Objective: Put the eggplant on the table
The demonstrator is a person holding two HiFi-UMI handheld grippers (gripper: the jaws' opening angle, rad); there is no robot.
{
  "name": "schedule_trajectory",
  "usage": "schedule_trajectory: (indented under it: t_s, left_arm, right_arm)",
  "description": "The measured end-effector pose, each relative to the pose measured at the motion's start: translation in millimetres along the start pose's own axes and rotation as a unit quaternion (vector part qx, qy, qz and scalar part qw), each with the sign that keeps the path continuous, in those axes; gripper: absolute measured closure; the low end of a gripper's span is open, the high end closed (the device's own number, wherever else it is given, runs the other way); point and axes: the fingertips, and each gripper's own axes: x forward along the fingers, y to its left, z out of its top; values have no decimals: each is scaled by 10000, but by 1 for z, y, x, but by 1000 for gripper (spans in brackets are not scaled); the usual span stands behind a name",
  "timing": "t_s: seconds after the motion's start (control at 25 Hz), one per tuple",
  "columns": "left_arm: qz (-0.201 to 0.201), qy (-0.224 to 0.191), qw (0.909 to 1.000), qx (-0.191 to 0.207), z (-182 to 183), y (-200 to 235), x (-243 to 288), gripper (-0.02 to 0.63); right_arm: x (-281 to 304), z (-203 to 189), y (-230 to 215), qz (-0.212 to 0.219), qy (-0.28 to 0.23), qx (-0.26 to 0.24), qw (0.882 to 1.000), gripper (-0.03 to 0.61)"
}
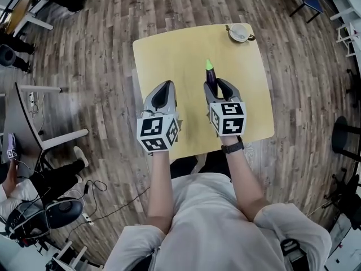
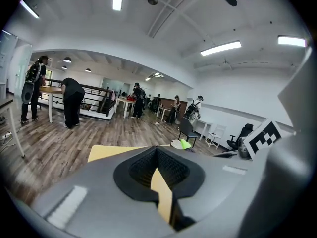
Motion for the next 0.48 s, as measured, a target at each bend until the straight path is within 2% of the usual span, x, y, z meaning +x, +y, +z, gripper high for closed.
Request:
schedule_trajectory:
  t_s: [0.2, 0.48]
  left_arm:
    - [38, 282, 9994, -188, -28, 3, 10, 606]
    - [102, 659, 9975, -251, -60, 10, 26, 606]
  right_arm:
    - [18, -24, -4, 41, 352, 8, 9994, 407]
    - [46, -56, 4, 183, 794, 170, 9965, 407]
